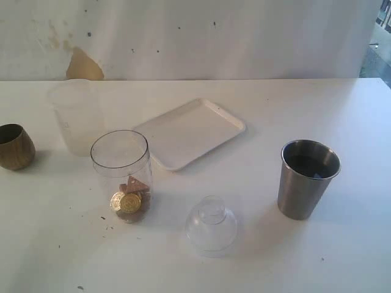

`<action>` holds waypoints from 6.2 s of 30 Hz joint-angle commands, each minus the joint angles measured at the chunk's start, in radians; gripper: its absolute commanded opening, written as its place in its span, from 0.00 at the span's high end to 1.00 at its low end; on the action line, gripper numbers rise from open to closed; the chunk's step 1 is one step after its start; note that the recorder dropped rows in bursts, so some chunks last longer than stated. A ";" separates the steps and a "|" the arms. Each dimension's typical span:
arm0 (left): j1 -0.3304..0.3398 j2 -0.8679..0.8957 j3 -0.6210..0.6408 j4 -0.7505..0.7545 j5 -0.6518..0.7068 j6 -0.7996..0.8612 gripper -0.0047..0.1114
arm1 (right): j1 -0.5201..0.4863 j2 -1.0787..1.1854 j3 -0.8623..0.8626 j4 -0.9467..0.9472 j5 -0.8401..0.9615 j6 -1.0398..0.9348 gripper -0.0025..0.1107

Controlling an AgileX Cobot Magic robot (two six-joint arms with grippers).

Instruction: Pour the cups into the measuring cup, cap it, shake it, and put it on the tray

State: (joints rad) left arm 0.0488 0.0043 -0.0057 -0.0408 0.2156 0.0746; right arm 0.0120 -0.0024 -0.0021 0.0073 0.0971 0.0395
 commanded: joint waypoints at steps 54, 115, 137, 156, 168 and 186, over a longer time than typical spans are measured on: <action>0.001 -0.004 0.006 0.003 -0.013 0.000 0.96 | 0.008 1.755 -0.158 -0.314 -1.272 0.005 0.18; 0.001 -0.004 0.006 0.003 -0.013 0.000 0.96 | 0.353 1.604 -0.799 -0.512 -0.689 0.280 0.98; 0.001 -0.004 0.006 0.003 -0.013 0.000 0.96 | 0.487 1.788 -1.046 -0.514 -0.570 0.005 0.98; 0.001 -0.004 0.006 0.003 -0.013 0.000 0.96 | 0.487 1.788 -1.046 -0.514 -0.580 -0.233 0.98; 0.001 -0.004 0.006 0.003 -0.013 0.000 0.96 | 0.487 1.788 -1.046 -0.514 -0.619 -0.357 0.98; 0.001 -0.004 0.006 0.003 -0.013 0.000 0.96 | 0.487 1.788 -1.079 -0.512 -0.620 -0.484 0.98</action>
State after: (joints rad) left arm 0.0488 0.0043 -0.0057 -0.0408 0.2131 0.0767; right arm 0.4985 1.8018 -1.0553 -0.5159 -0.4568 -0.4325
